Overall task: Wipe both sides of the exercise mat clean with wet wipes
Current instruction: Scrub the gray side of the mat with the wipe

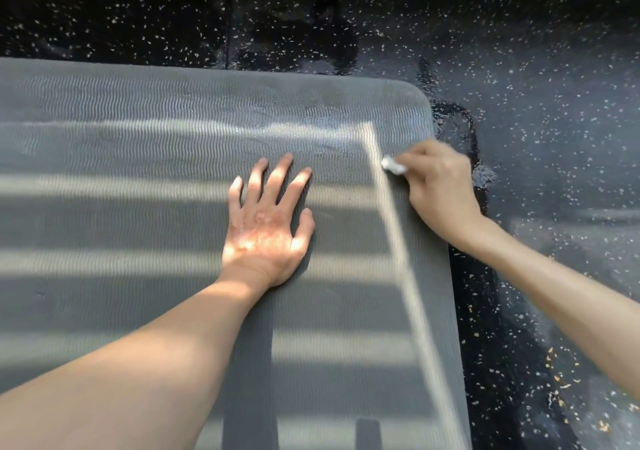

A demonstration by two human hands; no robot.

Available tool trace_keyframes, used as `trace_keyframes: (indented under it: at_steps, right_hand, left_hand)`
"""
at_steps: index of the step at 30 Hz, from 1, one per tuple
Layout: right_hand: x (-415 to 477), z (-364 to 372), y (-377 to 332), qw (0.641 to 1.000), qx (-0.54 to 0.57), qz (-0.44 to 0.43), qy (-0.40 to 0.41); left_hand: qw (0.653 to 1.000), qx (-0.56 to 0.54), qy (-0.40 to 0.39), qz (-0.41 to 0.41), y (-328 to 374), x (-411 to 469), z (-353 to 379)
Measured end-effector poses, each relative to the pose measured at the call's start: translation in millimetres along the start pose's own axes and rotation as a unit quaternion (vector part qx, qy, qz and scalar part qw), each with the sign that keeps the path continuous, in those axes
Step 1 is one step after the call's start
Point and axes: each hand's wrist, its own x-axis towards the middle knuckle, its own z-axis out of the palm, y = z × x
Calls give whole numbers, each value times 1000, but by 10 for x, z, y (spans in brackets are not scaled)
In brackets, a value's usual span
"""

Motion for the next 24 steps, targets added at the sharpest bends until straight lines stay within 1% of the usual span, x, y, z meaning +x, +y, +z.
trace_keyframes:
  at_steps: [2, 3, 6, 8, 9, 11, 12, 14, 16, 18, 20, 23, 24]
  right_hand:
    - [-51, -65, 1, 999, 11, -26, -33]
    - [105, -67, 25, 999, 5, -19, -26]
    - [468, -12, 142, 998, -19, 41, 38]
    - [343, 12, 117, 996, -16, 56, 63]
    - [185, 20, 66, 997, -13, 51, 57]
    - [-155, -2, -44, 1000, 5, 22, 21]
    - [-181, -31, -60, 1000, 12, 6, 5]
    - [58, -34, 18, 1000, 1, 10, 17]
    - [383, -11, 127, 998, -31, 42, 42]
    - [490, 12, 178, 996, -38, 58, 50]
    - [256, -7, 98, 997, -37, 41, 47]
    - [-378, -113, -91, 1000, -3, -14, -2]
    - [-463, -148, -115, 999, 7, -35, -21]
  left_hand:
    - [1000, -2, -5, 2, 9, -12, 8]
    - [1000, -4, -3, 0, -10, 0, 2]
    - [1000, -4, 0, -4, -35, -8, 1]
    - [1000, -3, 2, -2, -15, -1, 10]
    - [1000, -3, 2, 0, -6, 0, 10]
    - [1000, -3, 1, -1, -3, 2, 4]
    - [1000, -4, 1, -3, -9, 2, -2]
    - [1000, -6, -1, -3, -15, 7, -5]
    - [1000, -7, -3, -3, -9, 2, -2]
    - [1000, -8, -1, -3, -6, 1, -3]
    - [1000, -8, -1, -2, -6, 5, -3]
    - [1000, -7, -1, -2, -5, 3, -5]
    - [1000, -6, 0, -1, -4, 7, -7]
